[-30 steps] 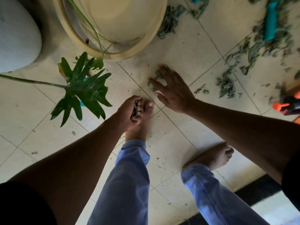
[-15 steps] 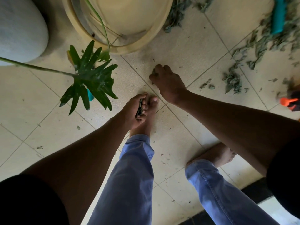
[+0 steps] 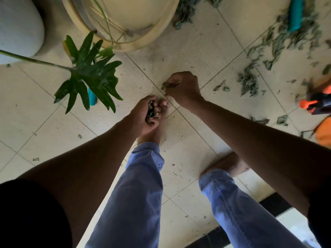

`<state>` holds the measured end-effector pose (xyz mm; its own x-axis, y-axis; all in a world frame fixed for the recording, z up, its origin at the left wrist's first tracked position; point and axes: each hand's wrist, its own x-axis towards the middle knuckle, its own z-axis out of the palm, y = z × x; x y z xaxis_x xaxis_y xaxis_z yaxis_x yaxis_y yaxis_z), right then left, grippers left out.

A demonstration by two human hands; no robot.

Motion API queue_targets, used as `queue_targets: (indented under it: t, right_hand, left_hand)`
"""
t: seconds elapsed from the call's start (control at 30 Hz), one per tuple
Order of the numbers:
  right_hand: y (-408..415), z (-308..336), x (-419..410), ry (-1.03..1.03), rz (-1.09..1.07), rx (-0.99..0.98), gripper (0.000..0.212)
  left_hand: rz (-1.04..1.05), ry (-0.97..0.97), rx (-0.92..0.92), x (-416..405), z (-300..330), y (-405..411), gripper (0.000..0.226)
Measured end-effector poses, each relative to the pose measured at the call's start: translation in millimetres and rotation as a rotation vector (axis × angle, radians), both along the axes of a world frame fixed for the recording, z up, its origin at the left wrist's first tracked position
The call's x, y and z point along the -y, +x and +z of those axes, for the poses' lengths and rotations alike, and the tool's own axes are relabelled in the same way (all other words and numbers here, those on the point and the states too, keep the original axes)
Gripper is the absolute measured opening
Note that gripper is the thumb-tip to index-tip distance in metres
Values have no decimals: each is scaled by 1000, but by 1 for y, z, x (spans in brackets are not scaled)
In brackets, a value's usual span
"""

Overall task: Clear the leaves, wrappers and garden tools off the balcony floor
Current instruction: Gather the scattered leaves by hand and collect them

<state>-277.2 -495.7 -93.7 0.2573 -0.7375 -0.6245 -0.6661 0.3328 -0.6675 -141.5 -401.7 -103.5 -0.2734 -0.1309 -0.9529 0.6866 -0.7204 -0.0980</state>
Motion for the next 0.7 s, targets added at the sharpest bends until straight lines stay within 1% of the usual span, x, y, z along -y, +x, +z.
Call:
queue_targets:
  t: [0.07, 0.13, 0.2, 0.27, 0.3, 0.37, 0.4, 0.47, 0.53, 0.6, 0.63, 0.67, 0.7]
  right_hand:
    - [-2, 22, -14, 8, -57, 104, 8]
    - [-4, 38, -31, -58, -29, 123, 10]
    - [-9, 47, -45, -197, 79, 96, 11]
    - [-16, 49, -55, -346, 268, 34, 14]
    - [-20, 47, -58, -390, 352, 5, 16]
    - [-26, 45, -64, -399, 456, -57, 21]
    - [-27, 45, -66, -390, 471, -83, 24]
    - [-29, 48, -68, -374, 429, -88, 24]
    - [-30, 56, -67, -345, 327, -56, 21]
    - [-34, 64, -65, -334, 199, -27, 17]
    - [-37, 67, -64, -336, 137, -24, 17]
    - [-40, 70, -63, -345, 88, -33, 17]
    - [-42, 71, -62, -361, 59, -52, 17]
  left_hand:
    - [21, -12, -17, 6, 1, -6, 35]
    - [18, -13, 33, 12, 3, -15, 34]
    - [24, -19, 103, 16, 2, -25, 43]
    - [11, -14, 128, 20, 5, -32, 44]
    - [-3, -19, 134, 20, 5, -35, 42]
    - [-90, -10, 182, 20, 6, -41, 39]
    - [-138, -7, 234, 22, 6, -44, 39]
    - [-200, -17, 331, 26, 11, -50, 39]
    - [-246, -38, 389, 29, 16, -56, 31]
    - [-283, -96, 329, 31, 13, -60, 14]
    - [-293, -118, 319, 35, 20, -65, 12]
    - [-296, -134, 321, 36, 22, -70, 20]
    - [-266, -142, 277, 39, 30, -76, 34]
